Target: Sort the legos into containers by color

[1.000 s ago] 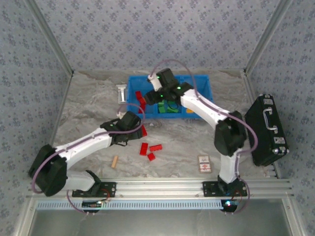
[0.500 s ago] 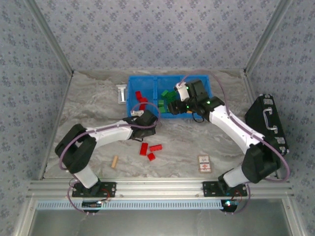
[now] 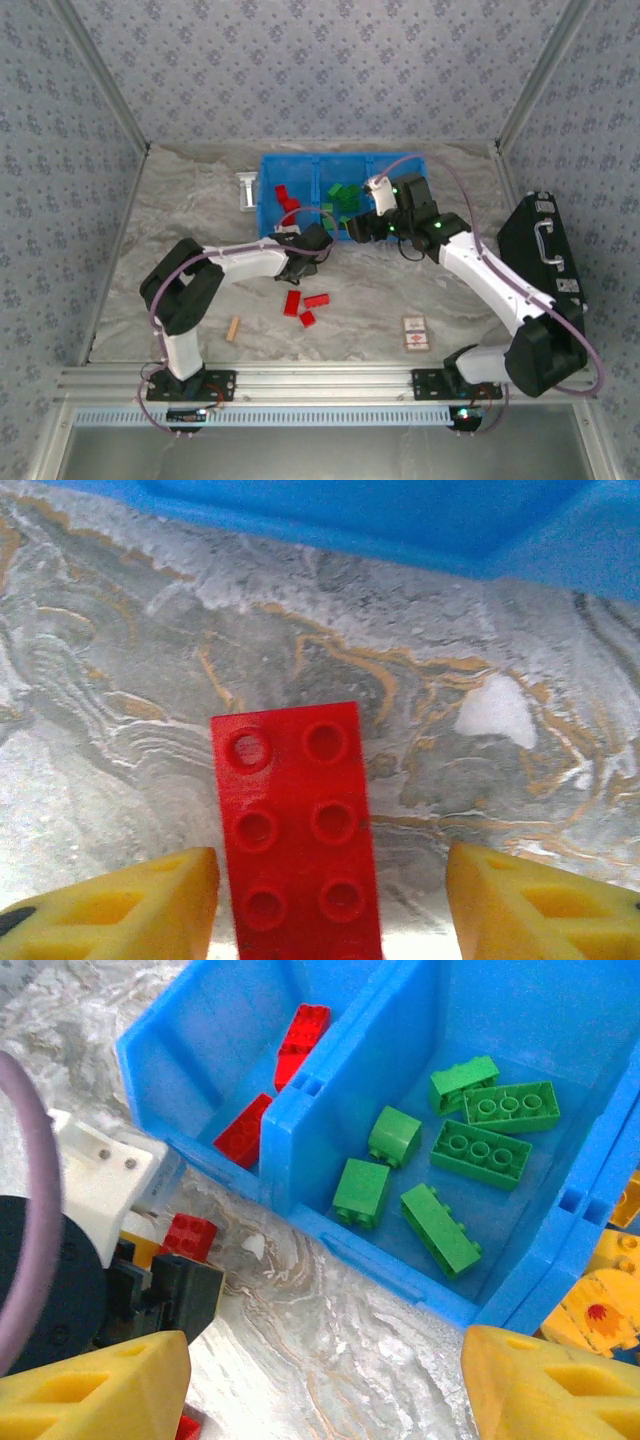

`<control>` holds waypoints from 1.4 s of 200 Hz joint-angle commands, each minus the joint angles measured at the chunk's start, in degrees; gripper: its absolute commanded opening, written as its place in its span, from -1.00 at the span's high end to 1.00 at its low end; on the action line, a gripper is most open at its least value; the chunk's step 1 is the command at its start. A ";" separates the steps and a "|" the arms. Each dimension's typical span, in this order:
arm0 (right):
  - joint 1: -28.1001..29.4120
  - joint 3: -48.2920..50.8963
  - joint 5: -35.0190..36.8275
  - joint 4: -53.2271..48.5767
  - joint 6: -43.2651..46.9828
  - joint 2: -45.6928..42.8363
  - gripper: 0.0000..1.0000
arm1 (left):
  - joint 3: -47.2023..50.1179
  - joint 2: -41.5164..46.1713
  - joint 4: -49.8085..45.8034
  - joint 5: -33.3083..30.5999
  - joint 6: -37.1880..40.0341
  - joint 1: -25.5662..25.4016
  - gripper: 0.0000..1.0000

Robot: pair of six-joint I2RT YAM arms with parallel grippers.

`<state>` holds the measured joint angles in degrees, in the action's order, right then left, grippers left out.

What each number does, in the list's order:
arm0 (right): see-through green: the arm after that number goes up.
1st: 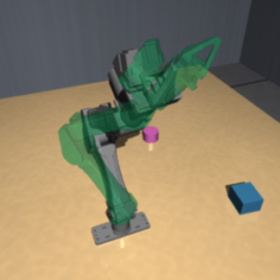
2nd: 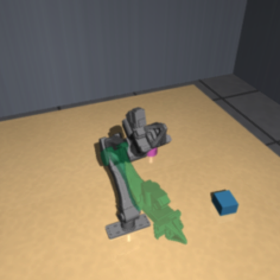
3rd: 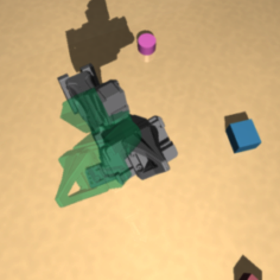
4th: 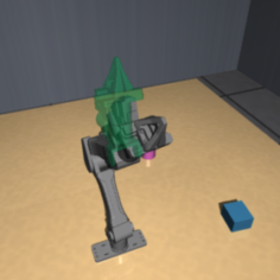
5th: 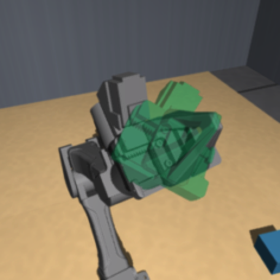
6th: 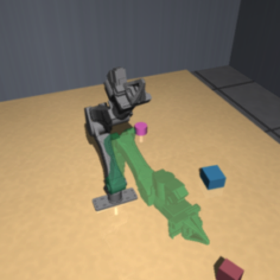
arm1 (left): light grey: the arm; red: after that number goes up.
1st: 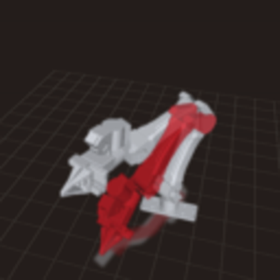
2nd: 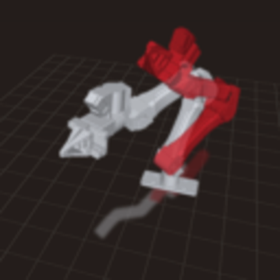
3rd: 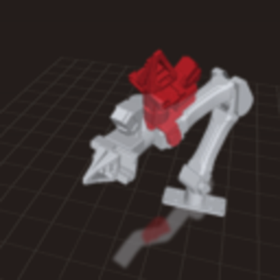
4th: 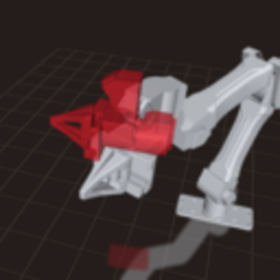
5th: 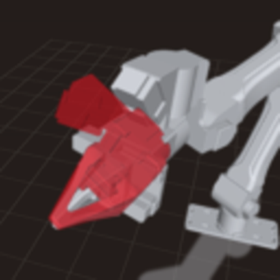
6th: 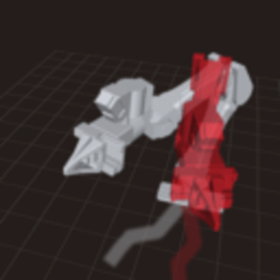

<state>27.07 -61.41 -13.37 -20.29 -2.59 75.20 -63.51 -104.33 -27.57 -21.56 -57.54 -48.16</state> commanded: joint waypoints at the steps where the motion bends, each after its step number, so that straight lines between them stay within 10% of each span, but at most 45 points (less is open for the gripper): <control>1: -0.53 0.77 -1.22 1.49 -0.99 -1.87 -0.46 | -0.80 -0.78 -3.67 -2.25 -1.16 -0.32 -0.12; 130: 0.25 0.15 0.22 0.20 -0.47 -1.67 -0.47 | 4.06 1.33 1.92 0.07 -1.27 0.57 0.48; 200: 0.55 -1.50 1.98 -1.21 0.13 0.08 -0.47 | -6.37 12.61 -9.41 -10.80 9.56 -0.29 0.48; 280: 9.96 10.80 -5.10 -2.25 0.06 -18.21 -0.62 | -10.46 4.28 5.32 -6.74 16.91 8.32 0.46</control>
<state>35.00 -53.47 -13.26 -20.34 -3.22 59.70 -72.20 -96.36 -27.24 -30.44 -44.21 -42.78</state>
